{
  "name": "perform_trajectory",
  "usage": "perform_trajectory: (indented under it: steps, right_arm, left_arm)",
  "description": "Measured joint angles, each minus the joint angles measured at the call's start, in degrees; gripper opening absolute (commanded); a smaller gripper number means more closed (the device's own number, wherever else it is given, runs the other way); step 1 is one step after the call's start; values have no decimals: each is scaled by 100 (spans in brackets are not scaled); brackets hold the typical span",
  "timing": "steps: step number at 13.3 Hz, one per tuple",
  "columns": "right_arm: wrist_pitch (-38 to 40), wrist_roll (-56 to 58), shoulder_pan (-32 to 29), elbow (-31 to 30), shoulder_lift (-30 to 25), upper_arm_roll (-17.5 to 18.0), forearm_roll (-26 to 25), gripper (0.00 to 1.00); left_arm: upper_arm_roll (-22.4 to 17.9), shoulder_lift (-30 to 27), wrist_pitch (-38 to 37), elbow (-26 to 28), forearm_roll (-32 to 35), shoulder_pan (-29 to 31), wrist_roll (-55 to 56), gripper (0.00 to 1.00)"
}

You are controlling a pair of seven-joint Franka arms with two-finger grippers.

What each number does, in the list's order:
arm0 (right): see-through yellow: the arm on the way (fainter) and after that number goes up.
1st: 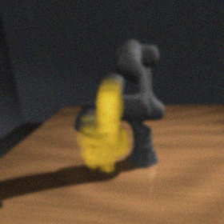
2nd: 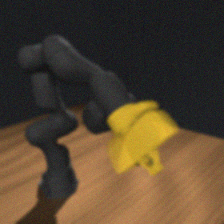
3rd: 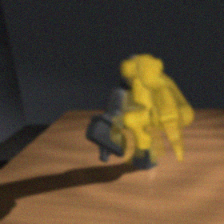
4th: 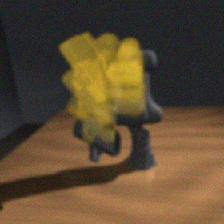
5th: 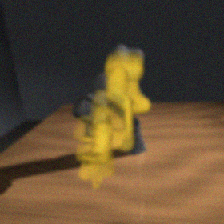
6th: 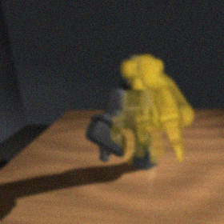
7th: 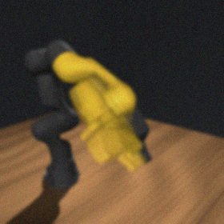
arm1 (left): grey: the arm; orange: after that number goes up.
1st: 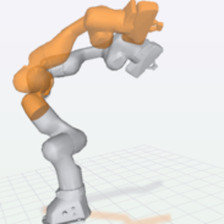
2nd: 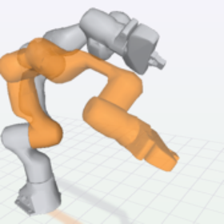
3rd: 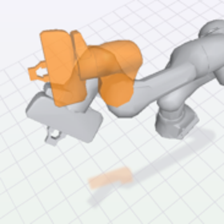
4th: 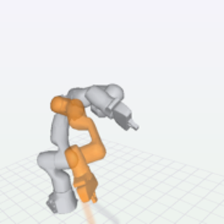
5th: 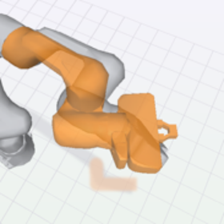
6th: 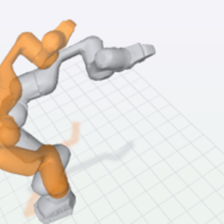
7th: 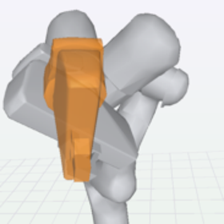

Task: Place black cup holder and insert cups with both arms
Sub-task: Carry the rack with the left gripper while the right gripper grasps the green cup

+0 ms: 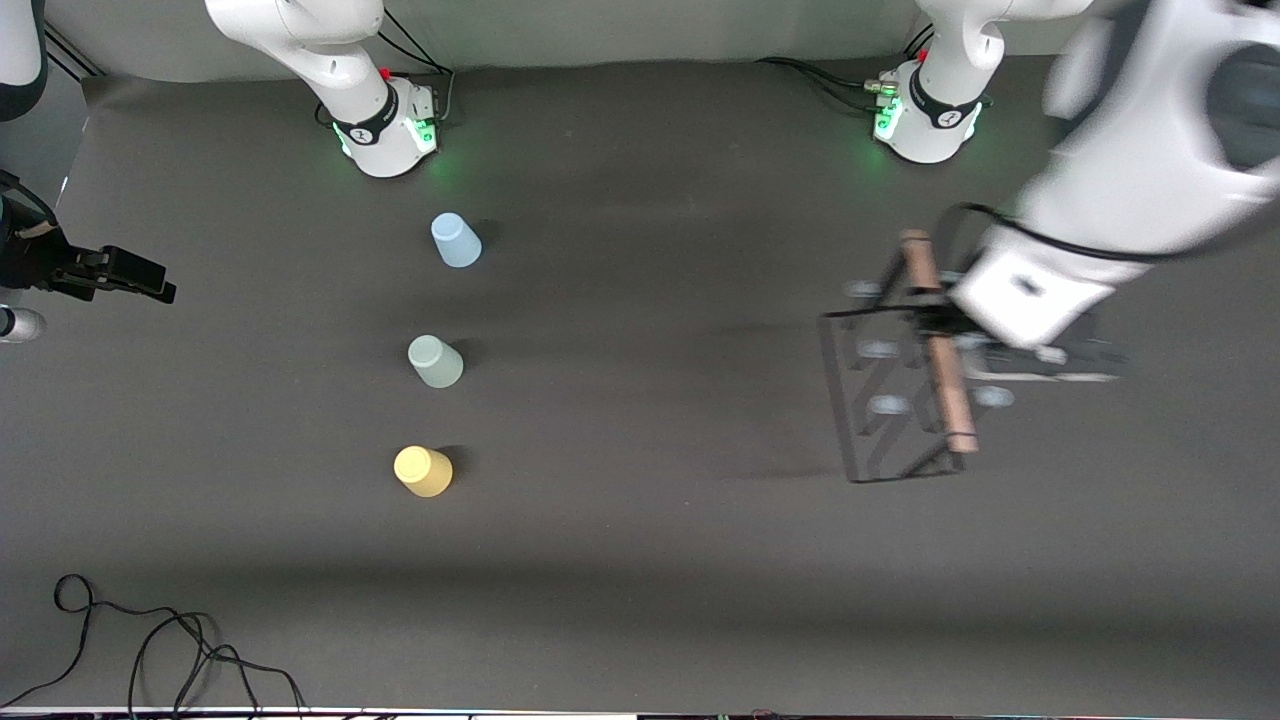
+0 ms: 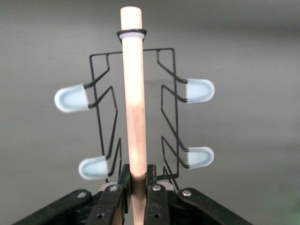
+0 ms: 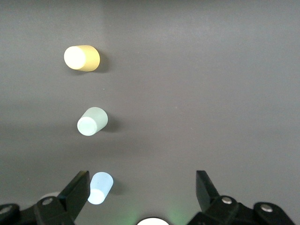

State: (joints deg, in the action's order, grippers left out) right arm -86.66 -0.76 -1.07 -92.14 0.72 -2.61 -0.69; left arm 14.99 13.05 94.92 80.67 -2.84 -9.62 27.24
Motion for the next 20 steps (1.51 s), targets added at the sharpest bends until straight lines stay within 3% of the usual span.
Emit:
perform_trajectory:
  steps: [3,9,11,15,20]
  right_arm:
    - [1,0,1,0,0,0,0,100]
    - [-11,-84,22,-51,0,8,77,100]
    - [-215,-444,120,-197,1,28,292,100]
    - [-1006,-1719,947,-785,19,66,339,100]
    - [-2323,-2380,1430,-1830,45,84,339,100]
  left_arm:
    - [22,551,530,-376,4,-1087,1385,0]
    - [10,1536,1073,-962,397,-2810,2216,0]
    - [5,1715,1073,-1089,489,-3028,2560,0]
    - [-29,2091,1201,-1135,622,-3053,2599,0]
    - [-28,2772,1939,-1140,827,-3226,2600,0]
